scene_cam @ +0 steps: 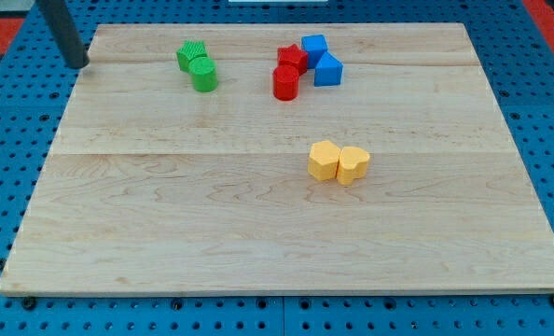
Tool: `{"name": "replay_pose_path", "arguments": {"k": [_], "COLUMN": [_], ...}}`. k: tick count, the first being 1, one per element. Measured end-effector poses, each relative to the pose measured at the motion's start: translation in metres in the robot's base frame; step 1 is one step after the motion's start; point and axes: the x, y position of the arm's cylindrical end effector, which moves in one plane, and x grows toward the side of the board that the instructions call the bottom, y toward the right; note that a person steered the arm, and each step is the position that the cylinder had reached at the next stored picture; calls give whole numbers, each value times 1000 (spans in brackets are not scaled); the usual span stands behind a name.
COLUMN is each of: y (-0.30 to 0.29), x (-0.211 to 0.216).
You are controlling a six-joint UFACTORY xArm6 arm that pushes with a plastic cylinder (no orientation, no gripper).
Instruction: Move the green star above the yellow blocks
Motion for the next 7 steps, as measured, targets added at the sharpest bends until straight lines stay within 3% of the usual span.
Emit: {"name": "replay_pose_path", "arguments": {"k": [1,2,3,4,5,6,7], "y": [95,178,191,200,271,287,320], "x": [-34,-5,52,66,72,69,143]}}
